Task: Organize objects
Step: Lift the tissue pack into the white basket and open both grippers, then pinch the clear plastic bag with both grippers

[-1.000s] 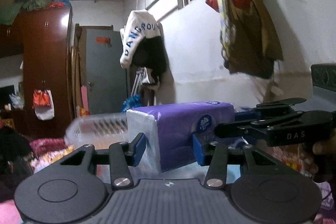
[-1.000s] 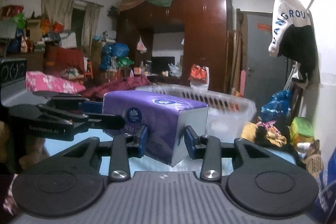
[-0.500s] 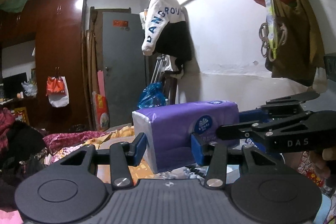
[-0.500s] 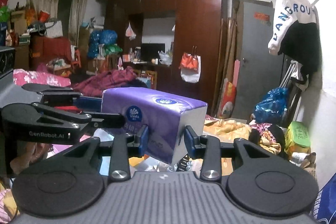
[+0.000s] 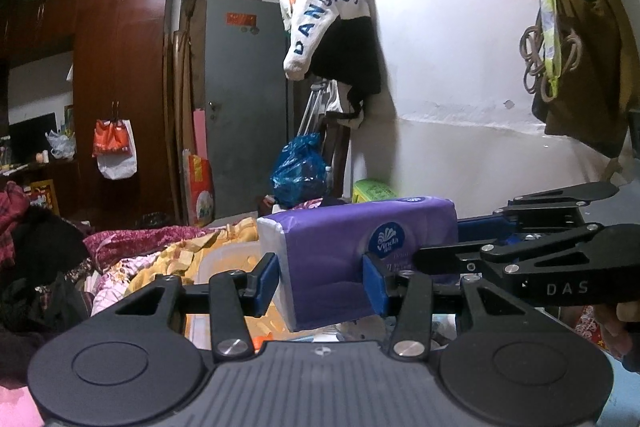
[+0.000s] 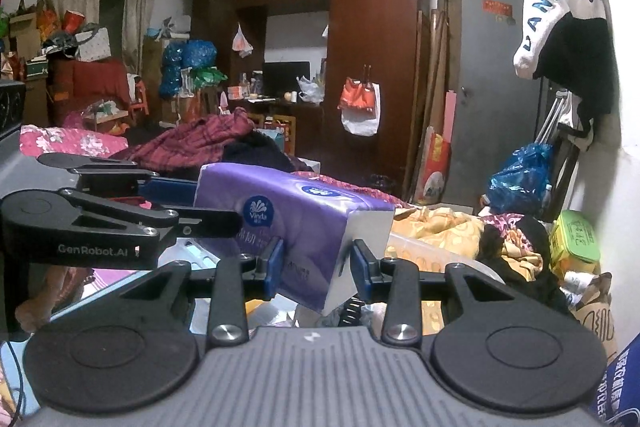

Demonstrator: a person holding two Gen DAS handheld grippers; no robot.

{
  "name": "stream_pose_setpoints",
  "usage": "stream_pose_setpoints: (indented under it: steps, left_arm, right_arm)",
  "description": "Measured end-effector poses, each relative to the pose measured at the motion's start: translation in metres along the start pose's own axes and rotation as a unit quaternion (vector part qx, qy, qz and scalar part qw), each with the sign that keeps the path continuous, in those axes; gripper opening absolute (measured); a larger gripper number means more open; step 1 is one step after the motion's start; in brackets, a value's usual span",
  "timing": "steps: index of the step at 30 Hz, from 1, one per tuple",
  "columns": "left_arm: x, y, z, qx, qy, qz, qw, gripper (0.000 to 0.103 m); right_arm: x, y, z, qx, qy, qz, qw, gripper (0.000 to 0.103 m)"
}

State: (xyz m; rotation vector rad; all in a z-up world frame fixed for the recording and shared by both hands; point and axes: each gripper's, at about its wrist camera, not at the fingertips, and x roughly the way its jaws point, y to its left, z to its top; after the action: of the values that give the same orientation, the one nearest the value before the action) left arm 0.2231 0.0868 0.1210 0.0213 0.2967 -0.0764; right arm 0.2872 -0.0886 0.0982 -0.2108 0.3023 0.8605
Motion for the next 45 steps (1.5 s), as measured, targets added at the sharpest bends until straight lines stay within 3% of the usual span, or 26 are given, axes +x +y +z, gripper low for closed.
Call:
stream_pose_setpoints:
  steps: [6,9,11,12,13,17,20,22,26,32,36,39,42,45]
  left_arm:
    - [0.019,0.003,-0.01,0.005,0.018,0.008,0.9998,0.05]
    - [0.013,-0.003,-0.018,0.027,0.017,0.028,0.9991,0.062]
    - [-0.001,-0.003,-0.019,0.011,0.011,0.028,0.9995,0.069]
    - [-0.013,-0.001,-0.02,-0.002,0.008,0.02,0.9998,0.069]
    - [-0.025,0.0,-0.02,-0.014,0.004,0.011,0.9998,0.069]
    - [-0.077,-0.001,-0.035,-0.035,0.005,-0.009,0.9993,0.085]
    - [-0.098,-0.006,-0.06,-0.013,0.031,0.009,0.9994,0.087]
    - [-0.09,-0.005,-0.075,-0.011,0.069,0.004,0.9976,0.087]
    - [-0.051,0.006,-0.097,-0.046,0.134,-0.007,0.9899,0.087]
    - [-0.01,0.011,-0.117,-0.068,0.194,-0.011,0.9785,0.087]
    - [0.0,0.01,-0.119,-0.08,0.205,-0.021,0.9753,0.087]
    - [0.004,0.0,-0.119,-0.062,0.204,-0.017,0.9769,0.087]
    - [0.003,-0.009,-0.121,-0.05,0.199,-0.023,0.9784,0.086]
    - [0.001,-0.016,-0.124,-0.033,0.189,-0.006,0.9814,0.07]
  right_arm:
    - [0.014,-0.005,-0.006,-0.006,0.011,-0.007,1.0,0.04]
    - [0.016,-0.005,-0.012,-0.007,0.023,-0.012,1.0,0.042]
    - [0.006,-0.005,-0.014,-0.007,0.012,-0.028,1.0,0.062]
    - [-0.003,-0.008,-0.015,0.002,0.004,-0.037,0.999,0.083]
    - [-0.014,-0.011,-0.017,0.012,-0.002,-0.042,0.999,0.096]
    - [-0.066,-0.033,-0.04,0.064,-0.029,-0.009,0.997,0.103]
    - [-0.099,-0.05,-0.071,0.102,-0.024,0.0,0.994,0.103]
    - [-0.104,-0.061,-0.091,0.121,0.002,-0.009,0.993,0.103]
    - [-0.072,-0.081,-0.121,0.164,0.115,-0.036,0.979,0.103]
    - [-0.038,-0.072,-0.135,0.147,0.163,-0.022,0.975,0.102]
    - [-0.026,-0.057,-0.138,0.119,0.176,-0.01,0.977,0.099]
    - [-0.024,-0.051,-0.139,0.107,0.177,-0.008,0.978,0.093]
    - [-0.02,-0.04,-0.136,0.075,0.179,-0.025,0.981,0.079]
    - [-0.023,-0.035,-0.137,0.062,0.175,-0.024,0.982,0.067]
